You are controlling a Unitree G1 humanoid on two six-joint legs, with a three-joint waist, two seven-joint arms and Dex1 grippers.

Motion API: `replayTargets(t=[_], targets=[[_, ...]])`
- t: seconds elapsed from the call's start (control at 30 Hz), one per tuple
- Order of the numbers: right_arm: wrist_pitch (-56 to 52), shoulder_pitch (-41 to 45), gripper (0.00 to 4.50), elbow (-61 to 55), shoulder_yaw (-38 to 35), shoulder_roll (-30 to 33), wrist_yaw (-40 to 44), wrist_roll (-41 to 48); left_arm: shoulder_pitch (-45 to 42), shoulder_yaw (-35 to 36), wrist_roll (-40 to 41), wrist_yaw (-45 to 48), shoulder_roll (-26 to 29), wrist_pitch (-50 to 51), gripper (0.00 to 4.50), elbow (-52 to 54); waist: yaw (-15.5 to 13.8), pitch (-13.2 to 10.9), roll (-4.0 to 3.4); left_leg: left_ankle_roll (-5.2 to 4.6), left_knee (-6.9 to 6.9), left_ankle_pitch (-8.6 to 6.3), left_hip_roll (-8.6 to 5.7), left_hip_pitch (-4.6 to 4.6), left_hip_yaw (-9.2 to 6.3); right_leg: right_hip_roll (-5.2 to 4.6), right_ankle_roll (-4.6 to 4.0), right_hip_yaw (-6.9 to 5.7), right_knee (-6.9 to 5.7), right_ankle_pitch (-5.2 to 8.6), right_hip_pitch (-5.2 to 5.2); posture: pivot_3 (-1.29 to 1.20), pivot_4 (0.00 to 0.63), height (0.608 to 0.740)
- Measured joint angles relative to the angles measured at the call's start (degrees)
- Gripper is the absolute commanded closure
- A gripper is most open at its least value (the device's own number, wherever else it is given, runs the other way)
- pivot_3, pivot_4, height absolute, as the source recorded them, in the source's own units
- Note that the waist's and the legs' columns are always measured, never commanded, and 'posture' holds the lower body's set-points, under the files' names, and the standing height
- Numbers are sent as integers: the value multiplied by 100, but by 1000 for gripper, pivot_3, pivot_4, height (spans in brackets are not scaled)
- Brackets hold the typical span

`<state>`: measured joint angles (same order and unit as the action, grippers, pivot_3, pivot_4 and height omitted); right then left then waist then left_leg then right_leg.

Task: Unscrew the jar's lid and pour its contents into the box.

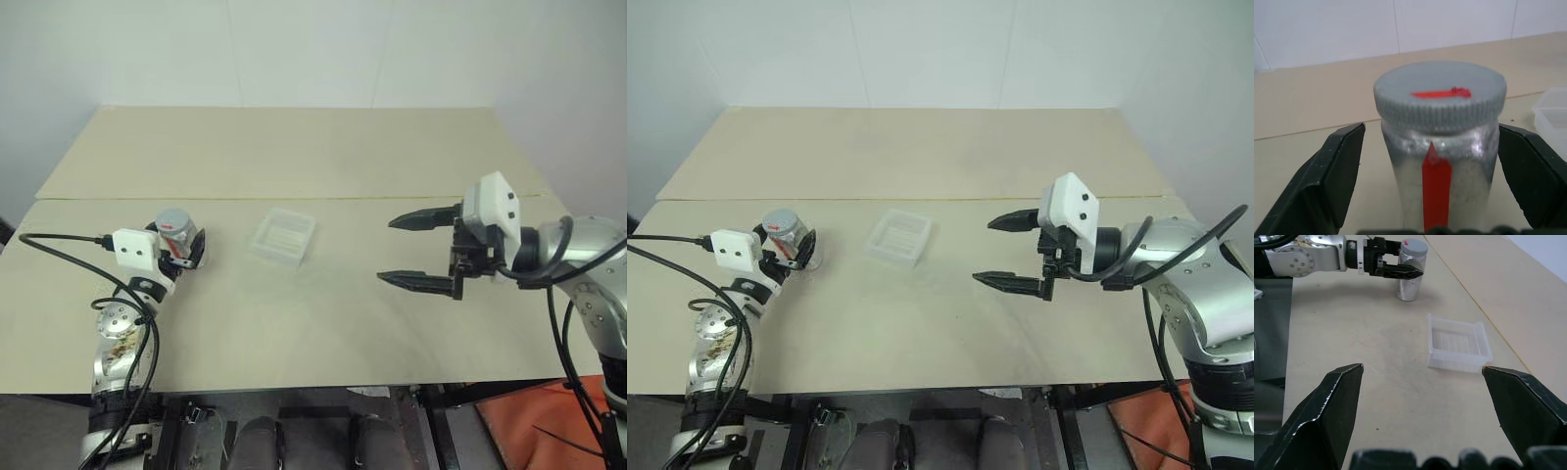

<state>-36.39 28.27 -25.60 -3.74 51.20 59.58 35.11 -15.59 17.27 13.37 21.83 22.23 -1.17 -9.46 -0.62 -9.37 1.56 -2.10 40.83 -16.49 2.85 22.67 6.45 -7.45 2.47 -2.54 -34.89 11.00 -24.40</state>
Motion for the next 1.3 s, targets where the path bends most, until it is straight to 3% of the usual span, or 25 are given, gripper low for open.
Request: replayTargets(t=[0.2,0.3,0.43,0.53,0.73,0.9,1.1,1.3], targets=[[0,-7,0,-78,-7,0,-4,4,-149,0,1,3,16,0,33,-232,1,0,0,0,0,0,0,0,0,0,0,-1,0,0,0,0,150,740],[0,-8,0,-91,-8,0,-4,5,-201,-6,1,16,57,0,664,-240,1,0,0,0,0,0,0,0,0,0,1,-1,0,0,0,0,150,740],[0,-11,0,-101,-9,0,-4,7,-213,-27,1,16,57,0,1951,-271,1,0,0,0,0,0,0,0,0,0,1,-1,0,-1,0,0,150,740],[-2,-28,0,-135,-9,0,-5,21,-217,-45,31,27,53,33,2475,-274,1,0,0,0,0,0,0,0,-1,0,1,-1,0,-1,0,0,150,740],[-37,-45,0,-282,-11,-134,-138,238,-245,-23,250,69,95,373,2471,-212,2,0,1,1,0,0,0,1,-2,0,1,-1,-1,-1,0,0,150,740],[-56,-39,0,-352,-9,-240,-364,328,-250,-29,1030,875,523,1236,2471,553,8,-2,3,3,2,2,1,13,-3,0,2,-4,-2,-1,-10,0,150,740],[-184,525,0,114,122,-753,-575,439,-553,-57,2240,3007,1558,1910,2471,997,36,-1,-1,11,0,7,0,10,2,1,1,-4,-8,0,-15,0,150,740],[-680,1541,0,633,759,-1995,-1389,378,-1181,-716,2267,4652,1872,1971,2471,578,100,-1,-1,38,0,24,-2,35,5,3,1,-7,-15,0,-39,0,150,740]])
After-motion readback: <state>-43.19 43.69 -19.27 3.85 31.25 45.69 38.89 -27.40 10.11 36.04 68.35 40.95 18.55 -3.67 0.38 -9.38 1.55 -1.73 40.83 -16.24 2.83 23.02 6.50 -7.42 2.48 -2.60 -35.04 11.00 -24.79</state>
